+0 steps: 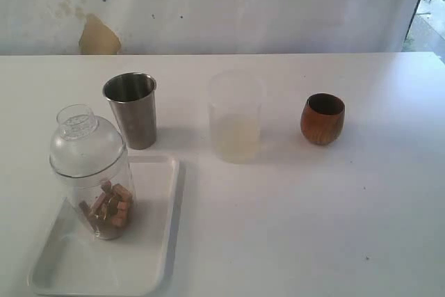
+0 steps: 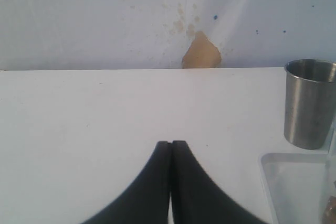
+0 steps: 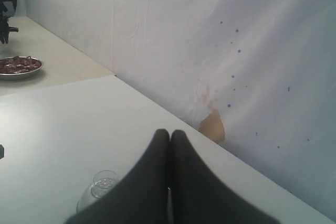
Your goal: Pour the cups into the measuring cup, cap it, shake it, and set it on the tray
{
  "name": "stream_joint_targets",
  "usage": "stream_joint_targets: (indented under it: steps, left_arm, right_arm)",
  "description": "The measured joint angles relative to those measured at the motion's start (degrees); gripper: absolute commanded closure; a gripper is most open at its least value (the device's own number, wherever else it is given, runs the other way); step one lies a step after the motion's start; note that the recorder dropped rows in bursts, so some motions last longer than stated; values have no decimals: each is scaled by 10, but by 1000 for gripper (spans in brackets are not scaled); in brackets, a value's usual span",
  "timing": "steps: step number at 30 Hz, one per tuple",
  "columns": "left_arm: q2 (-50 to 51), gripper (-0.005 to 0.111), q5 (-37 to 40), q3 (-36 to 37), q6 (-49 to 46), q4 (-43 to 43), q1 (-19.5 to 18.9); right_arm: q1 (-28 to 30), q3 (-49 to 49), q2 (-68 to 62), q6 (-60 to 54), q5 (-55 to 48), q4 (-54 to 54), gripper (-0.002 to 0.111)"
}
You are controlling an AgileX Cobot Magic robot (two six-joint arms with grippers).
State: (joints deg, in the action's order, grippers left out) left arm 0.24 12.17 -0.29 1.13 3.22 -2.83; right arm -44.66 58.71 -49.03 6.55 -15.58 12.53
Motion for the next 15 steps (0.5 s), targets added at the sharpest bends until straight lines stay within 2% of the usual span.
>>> stream_joint_targets:
  steps: [7,15]
  left_arm:
    - [0,106,0,0,0,0,0]
    - [0,106,0,0,0,0,0]
  right_arm:
    - [0,-8,8,0,-6,-20,108]
    - [0,-93,91,0,0,-44,108]
